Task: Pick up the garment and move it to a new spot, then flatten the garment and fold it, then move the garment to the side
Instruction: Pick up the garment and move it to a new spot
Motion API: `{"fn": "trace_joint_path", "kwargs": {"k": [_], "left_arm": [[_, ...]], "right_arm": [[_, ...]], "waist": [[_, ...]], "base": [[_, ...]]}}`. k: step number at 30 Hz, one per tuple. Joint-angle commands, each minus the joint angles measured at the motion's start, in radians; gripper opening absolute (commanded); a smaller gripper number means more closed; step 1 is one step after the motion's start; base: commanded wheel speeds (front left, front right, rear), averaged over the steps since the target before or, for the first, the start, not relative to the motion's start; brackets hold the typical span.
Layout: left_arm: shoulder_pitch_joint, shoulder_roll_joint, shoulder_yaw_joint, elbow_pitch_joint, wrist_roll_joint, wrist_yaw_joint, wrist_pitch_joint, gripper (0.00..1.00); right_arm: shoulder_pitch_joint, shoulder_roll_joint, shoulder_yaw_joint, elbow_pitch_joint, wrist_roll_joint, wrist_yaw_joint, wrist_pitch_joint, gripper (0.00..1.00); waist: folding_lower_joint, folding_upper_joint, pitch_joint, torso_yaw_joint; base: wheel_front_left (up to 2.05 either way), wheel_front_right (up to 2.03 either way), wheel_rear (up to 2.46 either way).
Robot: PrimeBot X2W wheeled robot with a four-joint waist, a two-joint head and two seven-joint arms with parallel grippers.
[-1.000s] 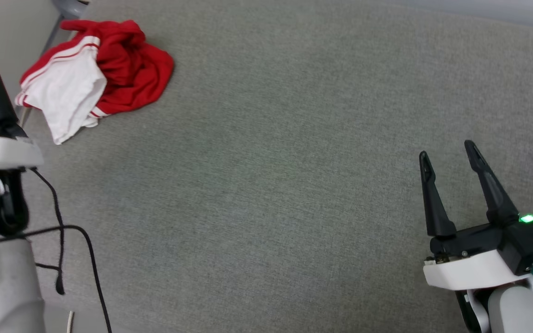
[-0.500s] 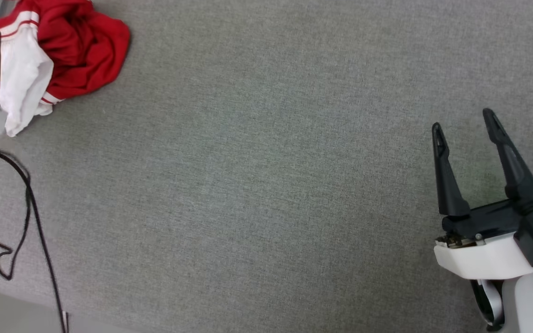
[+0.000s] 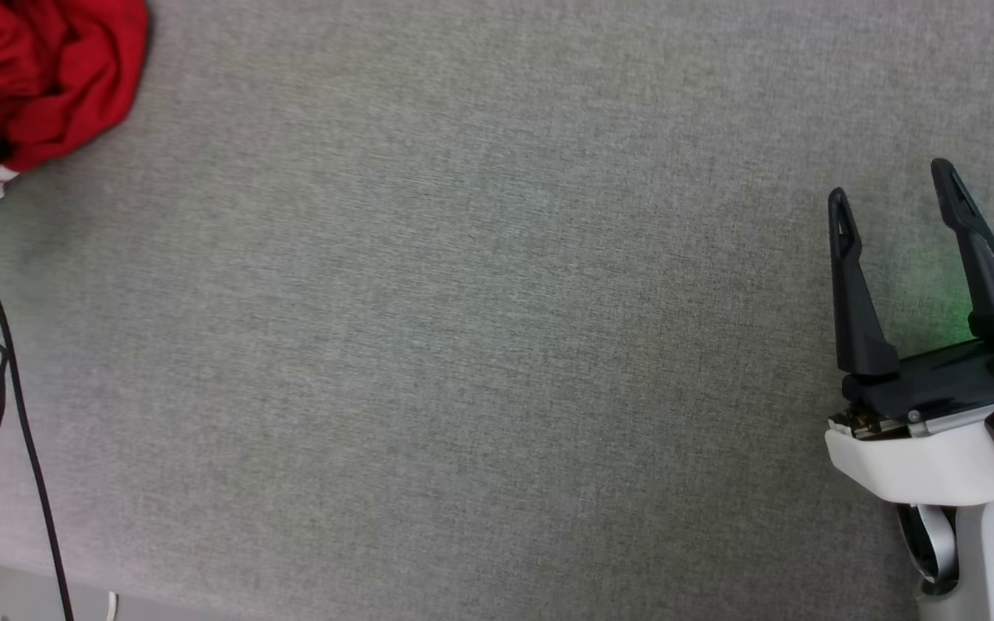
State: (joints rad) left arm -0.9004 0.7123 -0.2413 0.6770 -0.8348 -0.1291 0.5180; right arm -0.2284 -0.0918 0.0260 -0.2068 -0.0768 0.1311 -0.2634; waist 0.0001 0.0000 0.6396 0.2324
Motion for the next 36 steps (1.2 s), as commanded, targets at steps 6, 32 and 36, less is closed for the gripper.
{"fn": "trace_joint_path", "kwargs": {"k": [6,32,36], "left_arm": [[-0.032,-0.021,-0.081,0.090,-0.037,0.000,0.054,1.00],[-0.237,0.117,-0.408,-0.135,0.045,0.000,-0.299,0.00],[-0.289,0.091,-0.440,-0.215,0.096,0.005,-0.312,0.00]], "right_arm": [[-0.023,-0.003,-0.006,-0.010,0.002,-0.001,-0.002,1.00],[0.031,0.036,0.004,0.053,0.059,-0.001,-0.002,1.00],[0.045,0.041,0.005,0.058,0.069,-0.001,-0.002,1.00]], "waist": [[-0.0001,0.0000,0.048,-0.023],[-0.0001,0.0000,-0.212,0.011],[-0.0001,0.0000,-0.252,-0.011]], "base": [[0.00,0.00,0.00],[0.00,0.00,0.00],[0.00,0.00,0.00]]}}
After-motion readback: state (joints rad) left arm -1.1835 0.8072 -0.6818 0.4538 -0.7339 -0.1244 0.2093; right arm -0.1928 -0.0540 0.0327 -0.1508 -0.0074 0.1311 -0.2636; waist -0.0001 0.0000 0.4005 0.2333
